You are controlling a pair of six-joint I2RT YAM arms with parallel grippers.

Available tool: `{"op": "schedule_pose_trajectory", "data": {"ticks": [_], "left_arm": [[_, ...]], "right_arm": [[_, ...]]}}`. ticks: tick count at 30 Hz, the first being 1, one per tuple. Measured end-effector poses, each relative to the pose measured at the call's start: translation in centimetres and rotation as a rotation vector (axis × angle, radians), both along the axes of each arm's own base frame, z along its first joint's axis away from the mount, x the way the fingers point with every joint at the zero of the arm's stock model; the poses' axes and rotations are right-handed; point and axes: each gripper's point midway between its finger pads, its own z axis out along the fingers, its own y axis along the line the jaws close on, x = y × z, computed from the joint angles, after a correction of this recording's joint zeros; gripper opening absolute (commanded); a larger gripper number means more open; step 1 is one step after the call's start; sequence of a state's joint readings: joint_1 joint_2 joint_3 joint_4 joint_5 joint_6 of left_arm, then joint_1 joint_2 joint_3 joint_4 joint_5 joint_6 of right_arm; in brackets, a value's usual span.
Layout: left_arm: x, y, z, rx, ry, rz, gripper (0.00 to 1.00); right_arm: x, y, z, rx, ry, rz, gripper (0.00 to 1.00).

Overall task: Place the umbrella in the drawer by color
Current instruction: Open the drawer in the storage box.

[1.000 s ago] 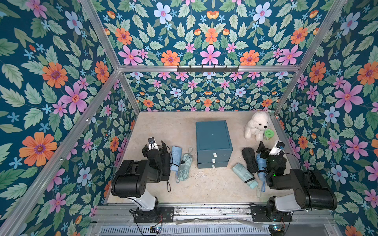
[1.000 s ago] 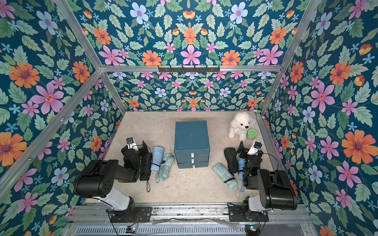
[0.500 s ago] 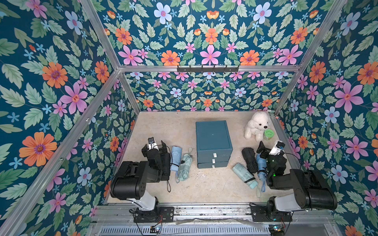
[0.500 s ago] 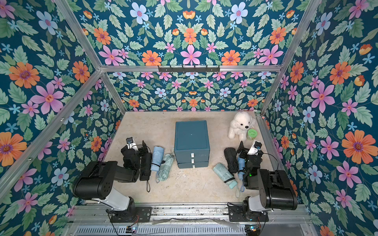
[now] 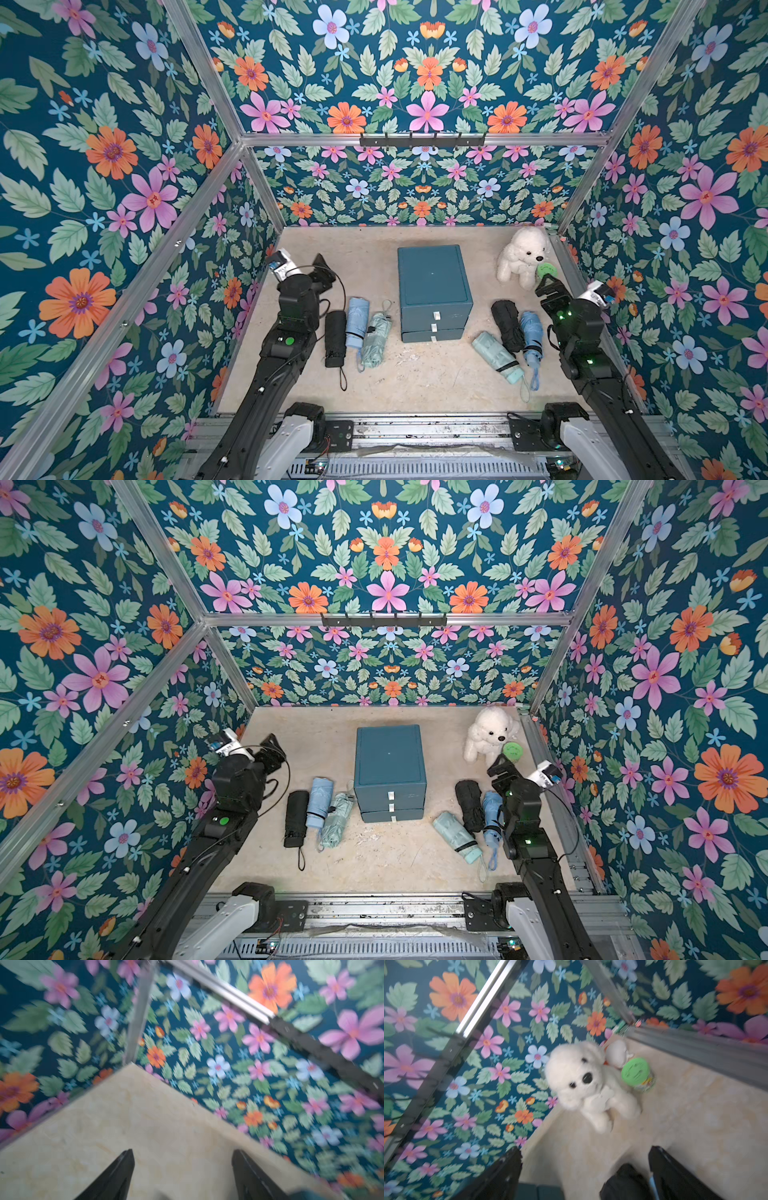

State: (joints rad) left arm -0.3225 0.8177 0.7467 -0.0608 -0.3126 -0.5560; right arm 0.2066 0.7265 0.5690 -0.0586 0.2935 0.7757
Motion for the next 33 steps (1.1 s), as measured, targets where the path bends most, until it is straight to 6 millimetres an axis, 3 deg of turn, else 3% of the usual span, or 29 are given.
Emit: {"op": "schedule_pose_trajectory", "data": {"ticks": [2, 4, 7, 9, 11, 13, 17, 21, 25, 28, 33], "left_arm": [[-1.5, -3.3, -1.2, -0.015, 0.052, -0.121, 0.7], [-2.7, -6.4, -3.3, -0.032, 0.124, -0.227, 0.64], [-4.4, -11.4, -7.2, -0.035, 0.278, -0.374, 0.64], [-5.9, -13.5, -8.5, -0.042, 0.349, -0.441, 0.68], [-6.1, -14.3, -7.2, -0.083, 0.335, -0.45, 0.66], [-5.7, -14.9, -5.6, -0.1, 0.31, -0.458, 0.62], [-4.7, -16.9, -3.2, -0.127, 0.288, -0.501, 0.62], [-4.0, -18.5, -3.4, -0.127, 0.312, -0.531, 0.62], [-3.5, -19.7, -4.5, -0.104, 0.353, -0.558, 0.62], [-3.2, -20.1, -5.1, -0.081, 0.369, -0.571, 0.6], [-2.9, -20.6, -5.3, -0.051, 0.376, -0.586, 0.58]], "right_arm": [[-0.9, 3.6, 0.5, 0.004, 0.101, 0.05, 0.99], [-2.6, 5.7, 0.5, -0.004, 0.179, 0.049, 0.99], [-5.5, 5.0, -0.4, -0.054, 0.208, 0.006, 0.97], [-6.7, 3.5, -0.7, -0.066, 0.188, -0.003, 0.76], [-6.7, 3.8, -0.2, -0.073, 0.196, 0.025, 0.63], [-6.1, 6.4, -0.6, -0.097, 0.253, 0.114, 0.59], [-7.7, 15.5, -1.9, -0.216, 0.352, 0.391, 0.59], [-9.4, 22.4, -1.9, -0.279, 0.377, 0.535, 0.58], [-9.9, 25.9, -2.6, -0.294, 0.403, 0.601, 0.58], [-10.1, 26.9, -2.9, -0.3, 0.415, 0.635, 0.58], [-9.0, 28.1, -3.0, -0.288, 0.418, 0.659, 0.49]]}}
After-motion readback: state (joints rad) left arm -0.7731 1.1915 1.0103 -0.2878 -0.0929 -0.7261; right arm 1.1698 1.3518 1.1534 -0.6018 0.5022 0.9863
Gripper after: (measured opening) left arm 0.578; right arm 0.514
